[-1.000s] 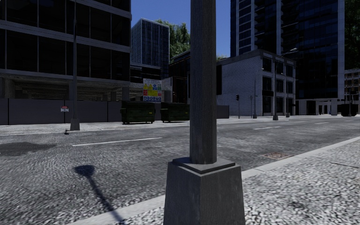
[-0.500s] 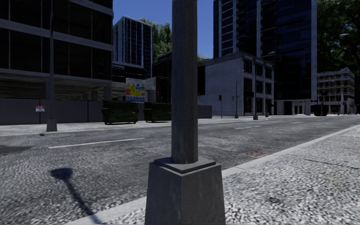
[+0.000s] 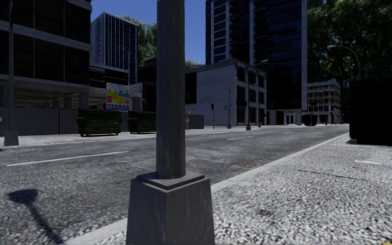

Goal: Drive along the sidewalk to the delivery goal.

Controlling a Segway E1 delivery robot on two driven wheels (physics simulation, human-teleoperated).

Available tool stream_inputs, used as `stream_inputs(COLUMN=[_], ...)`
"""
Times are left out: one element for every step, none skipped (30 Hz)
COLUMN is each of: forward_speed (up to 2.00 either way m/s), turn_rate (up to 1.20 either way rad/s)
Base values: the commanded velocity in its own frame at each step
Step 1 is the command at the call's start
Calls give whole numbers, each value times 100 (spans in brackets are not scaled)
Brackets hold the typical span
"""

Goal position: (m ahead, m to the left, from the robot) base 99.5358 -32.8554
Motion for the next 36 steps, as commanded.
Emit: stream_inputs(forward_speed=[0,0,0,0,0,0,0,0,0,0,0,0,0,0,0,0,0,0,0,0,0,0,0,0,0,0,0,0,0,0,0,0,0,0,0,0], turn_rate=[-47,-47,-47,-47,-47,-47,-47,-47,-47,-47,-48,-48,-48,-48,-48,-48,-48,-48,-48,-48,-48,-49,-50,-50,-50,-50,-50,-50,-50,-50,-50,-50,-50,-50,-50,-50])
